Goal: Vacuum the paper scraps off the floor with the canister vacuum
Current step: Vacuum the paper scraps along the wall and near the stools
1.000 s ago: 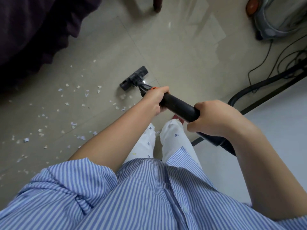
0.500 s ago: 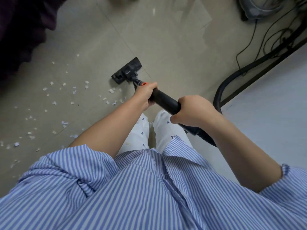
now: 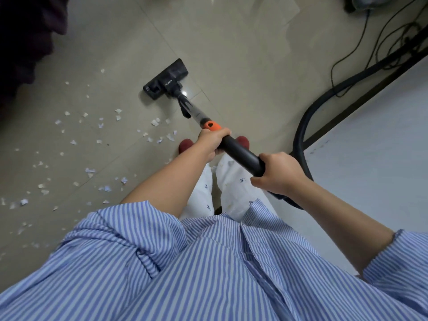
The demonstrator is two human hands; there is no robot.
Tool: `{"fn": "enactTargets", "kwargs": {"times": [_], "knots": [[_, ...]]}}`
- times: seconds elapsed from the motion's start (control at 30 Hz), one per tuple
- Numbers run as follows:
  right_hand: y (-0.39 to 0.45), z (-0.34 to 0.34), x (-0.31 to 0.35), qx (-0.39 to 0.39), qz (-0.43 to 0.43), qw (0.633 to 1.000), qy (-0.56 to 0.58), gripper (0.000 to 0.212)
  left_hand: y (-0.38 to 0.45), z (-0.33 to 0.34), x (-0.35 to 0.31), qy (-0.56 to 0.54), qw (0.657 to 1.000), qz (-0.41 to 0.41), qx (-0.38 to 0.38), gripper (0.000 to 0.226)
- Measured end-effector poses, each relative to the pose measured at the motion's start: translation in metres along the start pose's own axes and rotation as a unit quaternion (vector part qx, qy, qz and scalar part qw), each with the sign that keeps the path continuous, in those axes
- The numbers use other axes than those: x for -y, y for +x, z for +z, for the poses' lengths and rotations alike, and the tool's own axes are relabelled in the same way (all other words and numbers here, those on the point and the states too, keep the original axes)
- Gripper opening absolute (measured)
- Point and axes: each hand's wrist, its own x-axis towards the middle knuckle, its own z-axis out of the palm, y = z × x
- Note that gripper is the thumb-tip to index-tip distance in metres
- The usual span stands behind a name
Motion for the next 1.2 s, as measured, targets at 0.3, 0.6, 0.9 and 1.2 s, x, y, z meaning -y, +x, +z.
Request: {"fn": "enactTargets", "kwargs": {"times": [0.3, 0.6, 0.9, 1.2], "knots": [[0.060, 0.002, 0.009, -0.020, -0.022, 0.999, 0.031, 0.023, 0.047, -0.015, -0.039, 0.009, 1.000, -0.016, -0.024, 0.025], [0.170, -0.009, 0.068, -0.042, -0.066, 0.994, 0.074, 0.022, 0.132, -0.070, -0.119, 0.019, 0.994, -0.004, -0.108, 0.030], [0.234, -0.044, 0.121, -0.053, -0.096, 0.987, 0.116, 0.021, 0.159, -0.105, -0.193, 0.025, 0.991, 0.019, -0.131, 0.008], [0.183, -0.073, 0.050, -0.041, -0.068, 0.994, 0.081, 0.022, 0.123, -0.033, -0.163, -0.013, 0.993, 0.032, -0.110, 0.018]]}}
